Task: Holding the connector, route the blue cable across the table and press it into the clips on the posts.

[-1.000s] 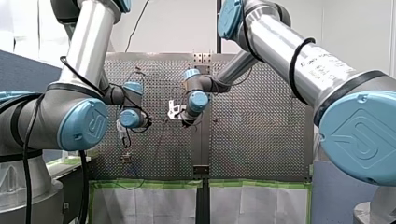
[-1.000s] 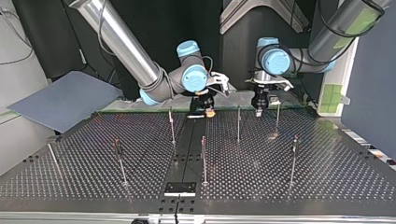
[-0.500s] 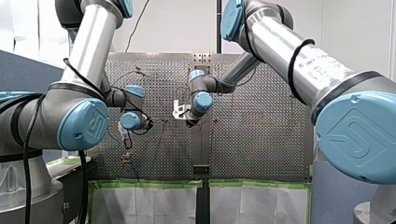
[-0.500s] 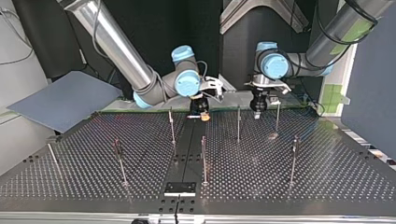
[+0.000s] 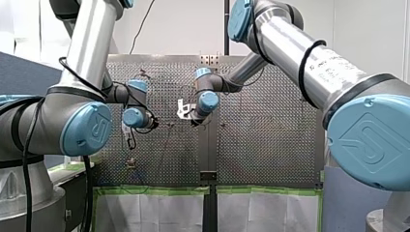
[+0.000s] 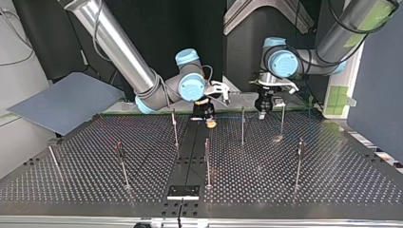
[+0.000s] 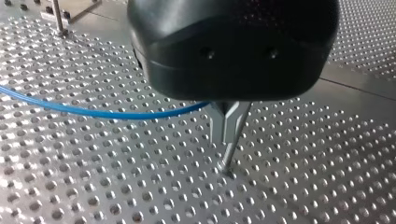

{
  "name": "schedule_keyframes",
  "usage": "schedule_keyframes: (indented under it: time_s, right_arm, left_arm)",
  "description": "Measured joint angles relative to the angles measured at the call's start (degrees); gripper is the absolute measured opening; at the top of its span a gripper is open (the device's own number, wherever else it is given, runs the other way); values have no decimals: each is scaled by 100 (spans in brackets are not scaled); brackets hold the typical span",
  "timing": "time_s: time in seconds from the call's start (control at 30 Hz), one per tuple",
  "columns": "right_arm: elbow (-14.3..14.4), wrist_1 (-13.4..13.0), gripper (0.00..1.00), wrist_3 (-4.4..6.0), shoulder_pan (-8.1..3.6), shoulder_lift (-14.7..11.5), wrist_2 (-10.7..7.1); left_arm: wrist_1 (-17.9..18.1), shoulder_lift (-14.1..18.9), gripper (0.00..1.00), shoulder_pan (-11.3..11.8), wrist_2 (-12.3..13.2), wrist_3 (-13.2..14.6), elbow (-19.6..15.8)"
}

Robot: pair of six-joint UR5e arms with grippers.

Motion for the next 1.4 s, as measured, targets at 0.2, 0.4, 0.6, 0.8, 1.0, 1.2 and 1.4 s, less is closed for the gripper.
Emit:
schedule_keyframes:
  time_s: [0.2,0.4,0.6,0.8,1.0,1.2,1.4]
  right_arm:
    - [3,53,0,19,81,-1,0]
    - [53,66,0,107,116,-3,0]
    - [99,65,0,223,98,2,0]
    - [103,66,0,221,86,1,0]
    - [97,49,0,71,82,-3,-23]
    - [58,47,0,40,73,-10,-219]
    - [22,63,0,85,72,-75,-290]
  left_arm:
    - [3,88,0,-57,9,104,-251]
    - [143,89,0,-101,2,69,-381]
    - [356,81,0,-102,10,-2,-420]
    - [303,89,0,-101,62,70,-490]
    - [326,117,0,-175,312,144,-523]
    - [424,260,0,-205,572,-13,-526]
    - [395,384,0,-214,619,-57,-536]
